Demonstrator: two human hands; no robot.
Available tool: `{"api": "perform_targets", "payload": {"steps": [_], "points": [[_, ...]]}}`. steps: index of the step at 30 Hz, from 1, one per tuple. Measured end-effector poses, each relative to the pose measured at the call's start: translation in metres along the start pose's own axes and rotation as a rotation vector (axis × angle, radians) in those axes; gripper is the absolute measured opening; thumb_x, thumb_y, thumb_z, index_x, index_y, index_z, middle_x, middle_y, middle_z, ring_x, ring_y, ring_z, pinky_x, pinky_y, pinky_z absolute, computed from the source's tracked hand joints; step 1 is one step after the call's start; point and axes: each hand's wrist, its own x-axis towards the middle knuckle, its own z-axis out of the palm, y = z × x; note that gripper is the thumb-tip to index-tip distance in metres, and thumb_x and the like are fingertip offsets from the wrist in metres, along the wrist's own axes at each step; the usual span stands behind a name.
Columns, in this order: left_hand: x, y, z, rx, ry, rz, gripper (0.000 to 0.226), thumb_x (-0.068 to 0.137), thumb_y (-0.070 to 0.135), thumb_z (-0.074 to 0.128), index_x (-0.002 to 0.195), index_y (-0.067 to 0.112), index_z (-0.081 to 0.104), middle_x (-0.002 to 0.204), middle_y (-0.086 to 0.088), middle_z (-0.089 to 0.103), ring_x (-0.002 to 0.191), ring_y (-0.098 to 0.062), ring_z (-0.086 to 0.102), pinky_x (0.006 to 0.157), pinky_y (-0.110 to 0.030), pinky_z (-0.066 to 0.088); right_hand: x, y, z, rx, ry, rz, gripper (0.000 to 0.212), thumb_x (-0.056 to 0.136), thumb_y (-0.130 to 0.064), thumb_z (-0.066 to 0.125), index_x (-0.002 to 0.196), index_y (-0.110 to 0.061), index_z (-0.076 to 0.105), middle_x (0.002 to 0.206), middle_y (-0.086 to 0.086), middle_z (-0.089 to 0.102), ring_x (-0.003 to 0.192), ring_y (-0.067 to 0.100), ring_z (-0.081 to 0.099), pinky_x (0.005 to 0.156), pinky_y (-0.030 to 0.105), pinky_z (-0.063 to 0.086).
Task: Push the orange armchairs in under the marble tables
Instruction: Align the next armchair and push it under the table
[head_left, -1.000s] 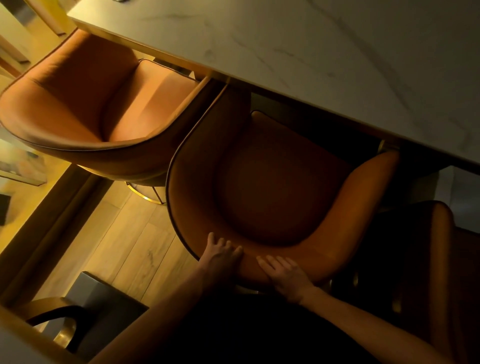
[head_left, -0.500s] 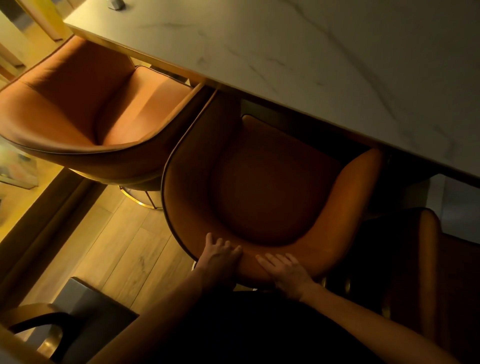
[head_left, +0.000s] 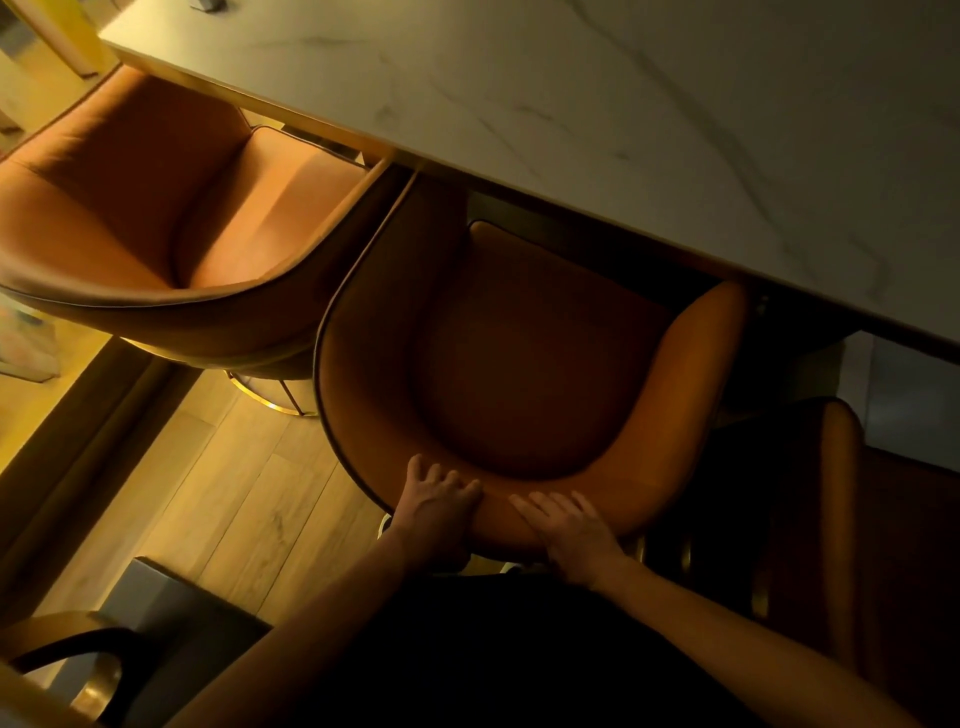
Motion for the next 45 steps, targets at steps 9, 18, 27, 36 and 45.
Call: {"api": "perform_targets", "payload": {"steps": [9, 18, 27, 36, 45], "points": [[-0.006, -0.001, -0.003, 0.014, 0.034, 0.039, 0.082, 0.065, 0.059, 0.068, 0.136, 0.028, 0.041, 0.130, -0.004, 0.054, 0.121, -0.031, 0.047, 0.109, -0.058, 0.021, -0.006, -0.011, 0.009, 0.098, 0.098, 0.116, 0.088, 0.087, -0.037, 0.069, 0.153, -0.038, 0.010, 0.154, 0.000, 0.033, 0.141, 0.025, 0.030, 0.118, 0.049, 0.017], [-0.010, -0.002, -0.007, 0.010, 0.032, 0.051, 0.076, 0.071, 0.054, 0.065, 0.137, 0.027, 0.040, 0.135, -0.002, 0.051, 0.125, -0.028, 0.044, 0.111, -0.052, 0.021, -0.007, -0.017, 0.015, 0.156, 0.159, 0.177, 0.091, 0.081, -0.040, 0.072, 0.152, -0.040, 0.014, 0.151, -0.004, 0.036, 0.140, 0.023, 0.030, 0.119, 0.045, 0.010], [-0.006, -0.007, -0.002, -0.036, -0.003, 0.056, 0.077, 0.067, 0.054, 0.071, 0.134, 0.030, 0.043, 0.131, 0.000, 0.056, 0.123, -0.025, 0.048, 0.106, -0.047, 0.024, -0.009, -0.021, 0.015, 0.189, 0.185, 0.179, 0.088, 0.082, -0.036, 0.073, 0.152, -0.037, 0.019, 0.151, -0.004, 0.036, 0.141, 0.023, 0.029, 0.120, 0.045, 0.009], [-0.005, -0.005, -0.005, -0.014, -0.018, 0.075, 0.070, 0.073, 0.048, 0.072, 0.135, 0.030, 0.043, 0.131, 0.002, 0.056, 0.123, -0.025, 0.049, 0.104, -0.049, 0.025, -0.014, -0.026, 0.014, 0.245, 0.207, 0.198, 0.082, 0.087, -0.023, 0.069, 0.152, -0.037, 0.022, 0.149, -0.004, 0.040, 0.140, 0.021, 0.031, 0.120, 0.044, 0.009], [-0.010, -0.007, -0.002, -0.011, 0.010, 0.092, 0.079, 0.075, 0.052, 0.070, 0.142, 0.030, 0.036, 0.140, 0.001, 0.049, 0.130, -0.025, 0.043, 0.109, -0.047, 0.022, -0.012, -0.024, 0.018, 0.267, 0.218, 0.202, 0.087, 0.083, -0.018, 0.071, 0.151, -0.039, 0.021, 0.150, -0.004, 0.040, 0.140, 0.022, 0.031, 0.120, 0.044, 0.009]]}}
